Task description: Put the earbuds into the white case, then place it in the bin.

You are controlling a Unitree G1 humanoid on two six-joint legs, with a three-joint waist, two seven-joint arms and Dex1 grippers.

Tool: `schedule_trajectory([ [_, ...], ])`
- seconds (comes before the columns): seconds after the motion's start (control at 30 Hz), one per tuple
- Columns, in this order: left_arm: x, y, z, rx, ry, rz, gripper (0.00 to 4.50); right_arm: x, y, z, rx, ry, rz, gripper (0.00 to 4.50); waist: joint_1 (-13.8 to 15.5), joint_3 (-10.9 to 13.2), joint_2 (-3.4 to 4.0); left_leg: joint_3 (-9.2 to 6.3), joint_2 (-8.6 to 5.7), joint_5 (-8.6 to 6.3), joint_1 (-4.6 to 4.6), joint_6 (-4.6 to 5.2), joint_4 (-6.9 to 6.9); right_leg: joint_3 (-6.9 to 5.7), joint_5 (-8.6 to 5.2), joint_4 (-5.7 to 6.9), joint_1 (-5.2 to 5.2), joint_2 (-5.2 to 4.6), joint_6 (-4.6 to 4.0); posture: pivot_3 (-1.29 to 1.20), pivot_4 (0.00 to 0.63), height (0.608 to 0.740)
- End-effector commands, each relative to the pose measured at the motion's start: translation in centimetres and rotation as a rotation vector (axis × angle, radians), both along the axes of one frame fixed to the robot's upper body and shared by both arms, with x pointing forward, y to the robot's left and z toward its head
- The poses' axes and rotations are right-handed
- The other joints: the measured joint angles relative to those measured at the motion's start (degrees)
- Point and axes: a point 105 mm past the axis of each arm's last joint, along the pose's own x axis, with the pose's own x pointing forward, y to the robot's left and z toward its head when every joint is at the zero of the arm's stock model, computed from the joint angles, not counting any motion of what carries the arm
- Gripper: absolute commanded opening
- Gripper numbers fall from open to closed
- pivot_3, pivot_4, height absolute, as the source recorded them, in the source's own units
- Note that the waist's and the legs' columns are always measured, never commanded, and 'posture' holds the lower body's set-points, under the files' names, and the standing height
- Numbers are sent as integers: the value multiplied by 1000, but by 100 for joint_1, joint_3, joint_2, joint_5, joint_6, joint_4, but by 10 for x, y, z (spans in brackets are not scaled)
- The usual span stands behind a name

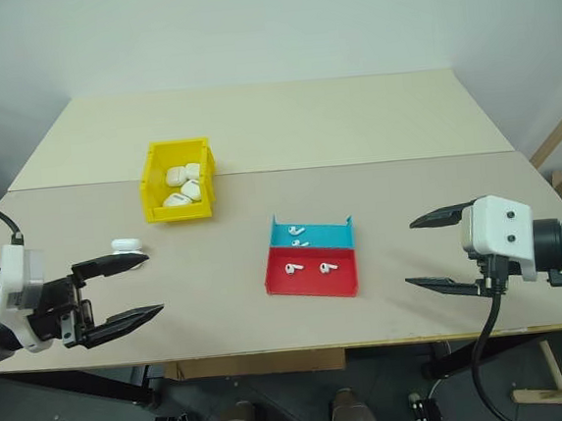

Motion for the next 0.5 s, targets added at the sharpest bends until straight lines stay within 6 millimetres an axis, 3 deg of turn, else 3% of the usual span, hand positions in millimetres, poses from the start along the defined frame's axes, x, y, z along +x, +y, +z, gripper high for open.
schedule_trajectory([
  [0.03, -3, 2, 8, 21, -10, -15, 4500, -1, 1, 12, 11, -63, 20, 4443, -1, 0, 0, 0, 0, 0, 0, 0, 0, 0, 0, 0, 0, 0, 0, 0, 150, 740],
  [0.5, 1, 0, 12, 17, -39, 84, 4500, 1, 2, 12, 4, -59, 23, 4443, -2, 0, 1, 0, 0, 0, 0, 0, 0, 0, 0, 0, 0, 0, 0, 0, 150, 740],
])
